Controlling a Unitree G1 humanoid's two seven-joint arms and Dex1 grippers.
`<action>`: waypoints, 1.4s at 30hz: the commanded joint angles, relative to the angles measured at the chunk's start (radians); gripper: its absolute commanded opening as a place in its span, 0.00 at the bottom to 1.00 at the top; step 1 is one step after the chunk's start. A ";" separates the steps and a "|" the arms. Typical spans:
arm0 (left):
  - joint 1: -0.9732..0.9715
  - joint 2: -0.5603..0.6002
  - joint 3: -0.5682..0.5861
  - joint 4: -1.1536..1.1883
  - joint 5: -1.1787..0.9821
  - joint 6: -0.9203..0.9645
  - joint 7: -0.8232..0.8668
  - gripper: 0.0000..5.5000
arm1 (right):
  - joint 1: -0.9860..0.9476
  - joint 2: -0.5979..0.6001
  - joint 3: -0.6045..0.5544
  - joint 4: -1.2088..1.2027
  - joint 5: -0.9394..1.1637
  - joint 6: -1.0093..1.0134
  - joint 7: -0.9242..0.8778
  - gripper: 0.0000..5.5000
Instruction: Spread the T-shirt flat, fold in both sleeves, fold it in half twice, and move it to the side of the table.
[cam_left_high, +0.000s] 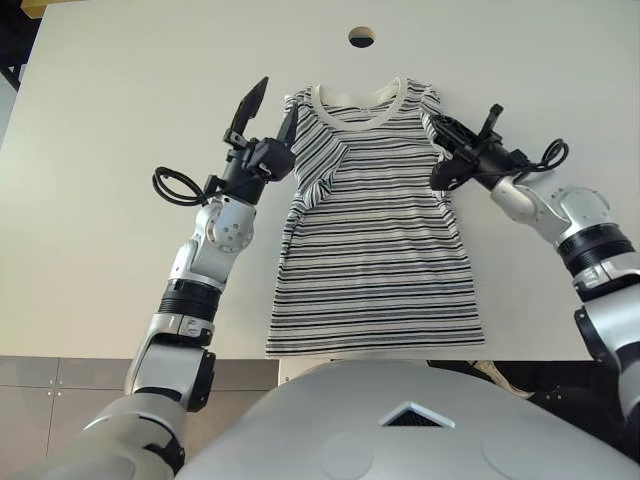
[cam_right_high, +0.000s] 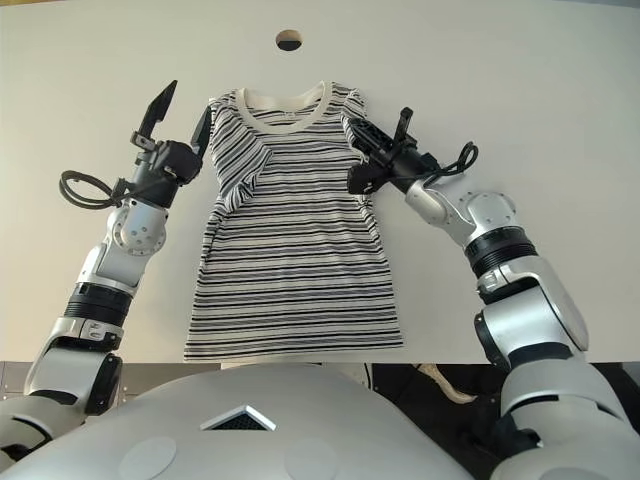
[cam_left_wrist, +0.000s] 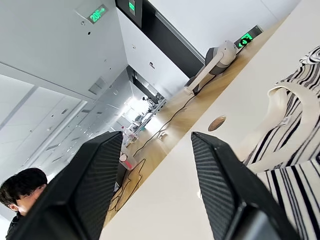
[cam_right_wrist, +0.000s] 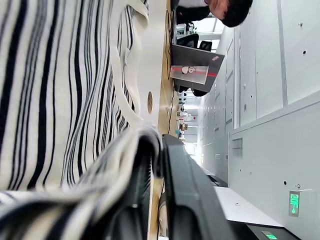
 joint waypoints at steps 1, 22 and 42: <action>-0.021 -0.007 -0.006 0.023 0.008 -0.006 0.008 0.47 | -0.026 0.009 0.006 0.006 -0.014 0.001 0.002 0.21; 0.644 0.646 0.093 -0.440 -0.128 -0.180 -0.503 0.47 | 1.017 -0.596 -0.480 -0.861 0.436 -0.069 0.478 0.57; 0.637 0.711 -0.034 -0.685 -0.270 -0.133 -0.900 0.47 | 0.967 -0.646 -0.381 -1.092 0.502 -0.068 0.994 0.57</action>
